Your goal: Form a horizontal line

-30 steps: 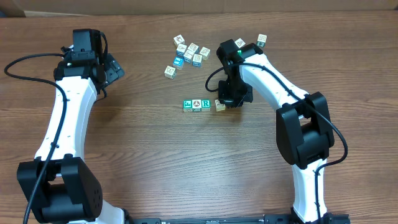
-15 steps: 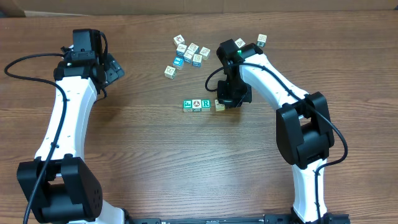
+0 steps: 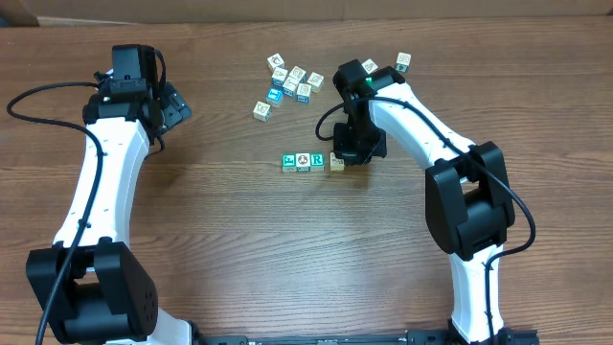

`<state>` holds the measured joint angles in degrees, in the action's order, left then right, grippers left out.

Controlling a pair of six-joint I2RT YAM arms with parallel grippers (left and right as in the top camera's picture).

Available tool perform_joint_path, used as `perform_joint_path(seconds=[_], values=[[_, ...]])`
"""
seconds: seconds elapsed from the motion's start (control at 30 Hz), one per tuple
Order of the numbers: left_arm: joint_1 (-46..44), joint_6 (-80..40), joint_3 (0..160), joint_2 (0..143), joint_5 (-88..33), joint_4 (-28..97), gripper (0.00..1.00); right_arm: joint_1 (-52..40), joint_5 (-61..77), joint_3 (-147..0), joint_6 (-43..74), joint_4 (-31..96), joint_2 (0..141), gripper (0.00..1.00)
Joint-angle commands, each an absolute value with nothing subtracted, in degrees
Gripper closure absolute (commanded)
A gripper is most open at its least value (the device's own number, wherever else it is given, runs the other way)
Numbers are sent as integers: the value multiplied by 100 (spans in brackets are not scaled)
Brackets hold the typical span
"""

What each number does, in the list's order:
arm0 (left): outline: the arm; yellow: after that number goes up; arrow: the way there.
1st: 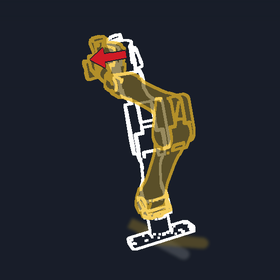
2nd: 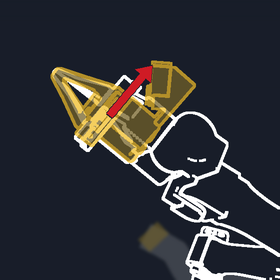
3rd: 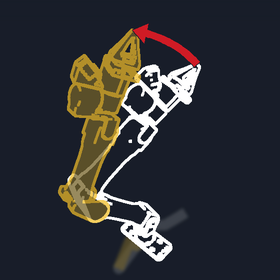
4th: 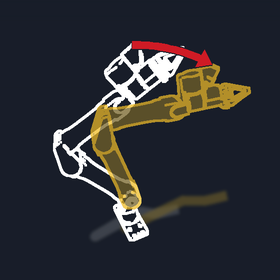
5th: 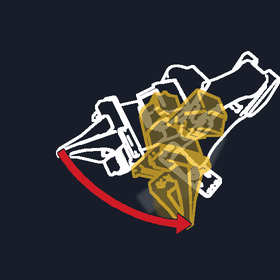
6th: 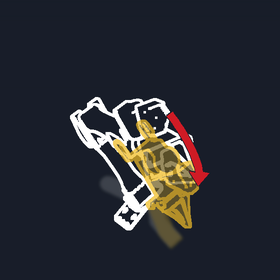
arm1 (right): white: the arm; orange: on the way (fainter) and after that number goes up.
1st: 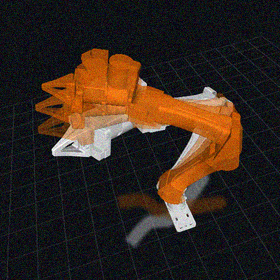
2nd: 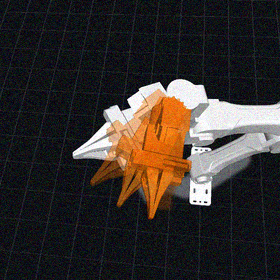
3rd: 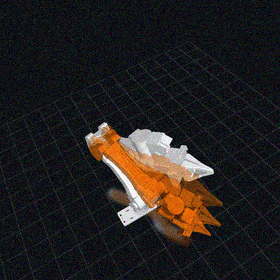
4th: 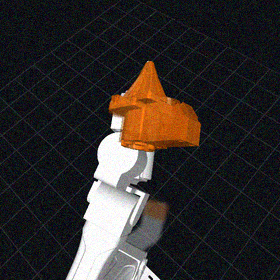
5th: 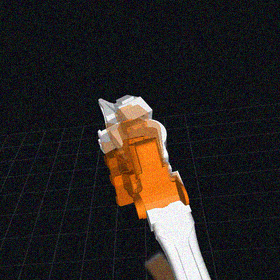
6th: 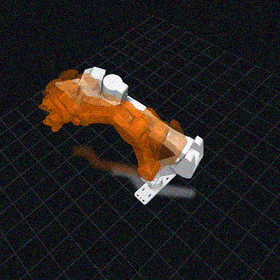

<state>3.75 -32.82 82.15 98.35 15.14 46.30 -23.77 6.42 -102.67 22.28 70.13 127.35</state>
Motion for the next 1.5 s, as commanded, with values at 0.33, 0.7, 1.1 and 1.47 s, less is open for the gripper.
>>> perform_joint_path(seconds=[0.33,0.7,1.1,1.47], values=[[331,-3277,8250,9815,1498,4628,0,-2405,172,-10232,2246,7019,12733,94],[331,-3277,8250,9815,1498,4628,0,-2414,427,-10232,2246,7015,12733,96],[331,-3277,8250,9815,1498,4628,0,-2438,456,-10232,2237,6886,12733,96],[331,-3277,8250,9815,1498,4628,0,-2438,379,-10232,2226,6921,12733,96]])
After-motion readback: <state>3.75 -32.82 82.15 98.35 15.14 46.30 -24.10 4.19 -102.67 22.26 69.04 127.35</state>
